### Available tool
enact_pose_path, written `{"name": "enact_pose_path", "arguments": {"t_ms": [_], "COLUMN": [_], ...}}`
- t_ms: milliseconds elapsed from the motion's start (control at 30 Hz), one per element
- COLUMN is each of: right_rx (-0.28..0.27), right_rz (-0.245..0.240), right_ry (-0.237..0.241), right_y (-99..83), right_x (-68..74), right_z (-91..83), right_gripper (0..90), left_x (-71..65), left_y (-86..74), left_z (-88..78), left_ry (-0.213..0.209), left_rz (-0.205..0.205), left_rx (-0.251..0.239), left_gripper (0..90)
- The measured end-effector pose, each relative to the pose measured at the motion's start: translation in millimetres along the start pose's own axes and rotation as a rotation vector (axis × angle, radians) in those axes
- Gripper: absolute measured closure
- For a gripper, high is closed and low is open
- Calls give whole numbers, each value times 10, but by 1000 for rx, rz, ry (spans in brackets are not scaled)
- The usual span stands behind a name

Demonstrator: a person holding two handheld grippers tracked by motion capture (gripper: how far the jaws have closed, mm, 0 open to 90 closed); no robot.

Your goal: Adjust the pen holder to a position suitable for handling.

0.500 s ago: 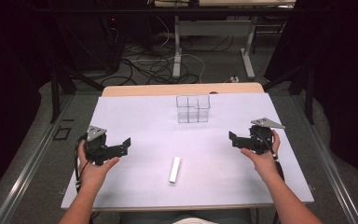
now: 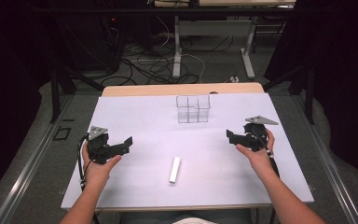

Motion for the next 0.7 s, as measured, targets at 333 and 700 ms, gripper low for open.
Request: {"name": "enact_pose_path", "arguments": {"t_ms": [333,700], "right_rx": [46,94], "right_rz": [-57,-79], "right_ry": [5,-2], "right_y": [430,791], "right_x": [245,428], "right_z": [183,426], "right_gripper": [174,169], "left_x": [-14,-19], "left_y": [-21,-37], "left_z": [46,65], "left_ry": [-4,-6], "left_rz": [0,-1], "left_rx": [10,20], "left_gripper": [24,34]}}
Point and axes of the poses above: each handheld gripper's, and its own axes: z roughly forward along the jaws, y roughly out of its top, x roughly to its left, the point moved 7 cm from there along z, roughly forward along the jaws, and after that the axes turned 6 degrees about z, right-handed, at the moved point
